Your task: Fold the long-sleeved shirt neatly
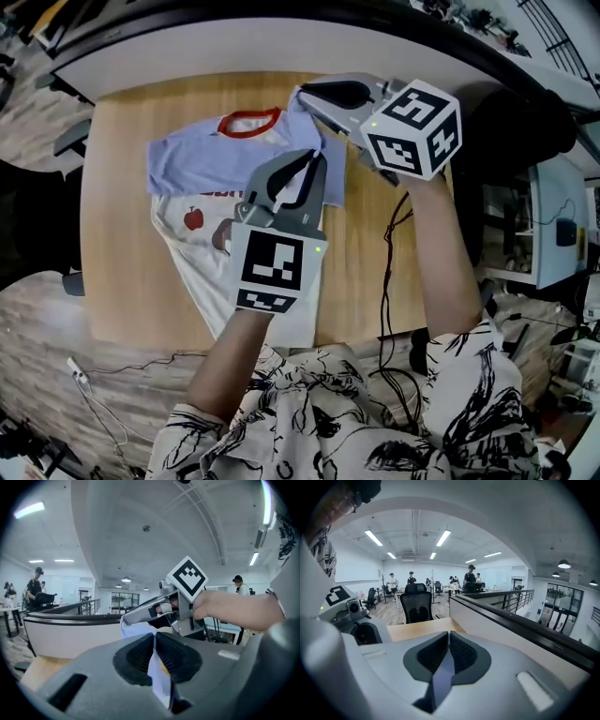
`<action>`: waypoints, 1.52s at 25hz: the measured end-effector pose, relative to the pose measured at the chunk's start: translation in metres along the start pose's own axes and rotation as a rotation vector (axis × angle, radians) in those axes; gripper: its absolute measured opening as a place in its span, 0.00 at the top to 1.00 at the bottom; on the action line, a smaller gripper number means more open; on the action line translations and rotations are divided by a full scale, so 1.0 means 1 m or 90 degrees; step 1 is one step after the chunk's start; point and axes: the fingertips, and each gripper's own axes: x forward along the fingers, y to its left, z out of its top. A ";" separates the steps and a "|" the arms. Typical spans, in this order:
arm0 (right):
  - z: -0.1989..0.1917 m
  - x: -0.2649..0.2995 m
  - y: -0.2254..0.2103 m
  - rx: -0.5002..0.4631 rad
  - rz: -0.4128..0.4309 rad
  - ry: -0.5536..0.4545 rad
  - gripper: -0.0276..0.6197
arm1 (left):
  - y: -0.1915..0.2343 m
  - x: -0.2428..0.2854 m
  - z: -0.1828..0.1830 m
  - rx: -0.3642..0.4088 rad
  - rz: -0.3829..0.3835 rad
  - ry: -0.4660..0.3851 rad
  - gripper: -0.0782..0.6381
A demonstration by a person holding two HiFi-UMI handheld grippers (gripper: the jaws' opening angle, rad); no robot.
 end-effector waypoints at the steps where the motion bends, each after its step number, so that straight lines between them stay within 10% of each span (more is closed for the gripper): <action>1: 0.006 0.013 0.006 -0.003 0.012 -0.001 0.92 | 0.012 -0.008 -0.001 -0.003 0.014 0.002 0.85; 14: 0.030 0.150 0.058 -0.023 0.087 0.028 0.91 | 0.140 -0.072 -0.068 -0.042 0.129 0.065 0.85; 33: -0.072 0.356 0.110 0.036 0.090 0.156 0.91 | 0.276 -0.115 -0.269 -0.246 0.252 0.181 0.83; 38: -0.076 0.376 0.114 0.070 0.080 0.134 0.74 | 0.292 -0.130 -0.289 -0.272 0.268 0.183 0.58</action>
